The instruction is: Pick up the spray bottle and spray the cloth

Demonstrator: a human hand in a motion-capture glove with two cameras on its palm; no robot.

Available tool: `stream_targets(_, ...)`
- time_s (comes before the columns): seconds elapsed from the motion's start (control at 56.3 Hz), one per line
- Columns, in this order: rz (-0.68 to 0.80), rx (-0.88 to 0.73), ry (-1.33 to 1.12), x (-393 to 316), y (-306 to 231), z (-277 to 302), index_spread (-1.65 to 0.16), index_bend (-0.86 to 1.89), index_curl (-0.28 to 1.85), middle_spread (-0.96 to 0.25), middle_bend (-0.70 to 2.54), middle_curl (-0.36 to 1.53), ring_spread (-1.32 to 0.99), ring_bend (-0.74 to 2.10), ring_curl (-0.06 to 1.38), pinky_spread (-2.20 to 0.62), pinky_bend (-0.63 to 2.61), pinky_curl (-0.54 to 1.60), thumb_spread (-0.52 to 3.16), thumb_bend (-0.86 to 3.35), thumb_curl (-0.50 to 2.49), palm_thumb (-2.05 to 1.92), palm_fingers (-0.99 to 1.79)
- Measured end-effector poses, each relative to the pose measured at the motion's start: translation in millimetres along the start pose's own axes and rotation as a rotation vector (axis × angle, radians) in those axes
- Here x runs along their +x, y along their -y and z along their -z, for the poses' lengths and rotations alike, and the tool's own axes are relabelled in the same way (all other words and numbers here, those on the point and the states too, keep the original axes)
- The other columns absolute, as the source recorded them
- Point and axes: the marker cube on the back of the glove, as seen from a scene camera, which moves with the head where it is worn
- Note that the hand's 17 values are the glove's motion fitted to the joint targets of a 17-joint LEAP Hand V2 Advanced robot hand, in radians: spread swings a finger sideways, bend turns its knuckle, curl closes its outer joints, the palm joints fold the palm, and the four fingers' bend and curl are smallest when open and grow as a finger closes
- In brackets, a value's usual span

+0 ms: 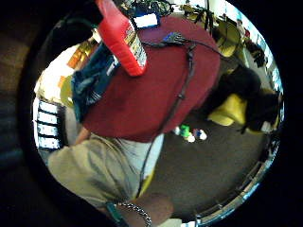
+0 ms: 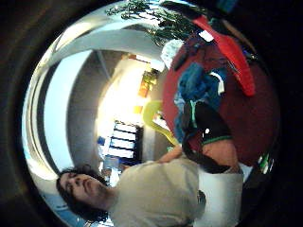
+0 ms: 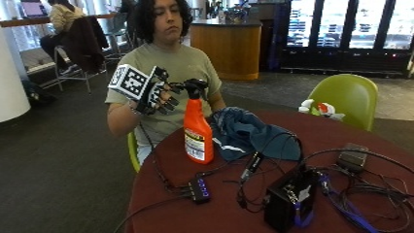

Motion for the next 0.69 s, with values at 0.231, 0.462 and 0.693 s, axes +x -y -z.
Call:
stream_targets(0.231, -0.040, 0.298, 0.213, 11, 48, -7, -0.30, 0.06, 0.19, 0.04, 0.21, 0.33, -0.03, 0.50, 0.34, 0.08, 0.51, 0.38, 1.17, 0.05, 0.44, 0.83, 0.80)
stream_targets(0.462, -0.163, 0.679, 0.314, 23, 87, -20, -0.27, 0.25, 0.26, -0.12, 0.43, 0.48, -0.15, 0.74, 0.48, -0.16, 0.76, 0.51, 0.97, 0.08, 0.56, 1.05, 1.37)
stream_targets(0.693, -0.164, 0.655, 0.272, 21, 87, -29, -0.28, 0.68, 0.47, -0.21, 0.73, 0.68, -0.20, 0.92, 0.62, -0.15, 0.94, 0.66, 1.02, 0.06, 0.64, 1.03, 1.26)
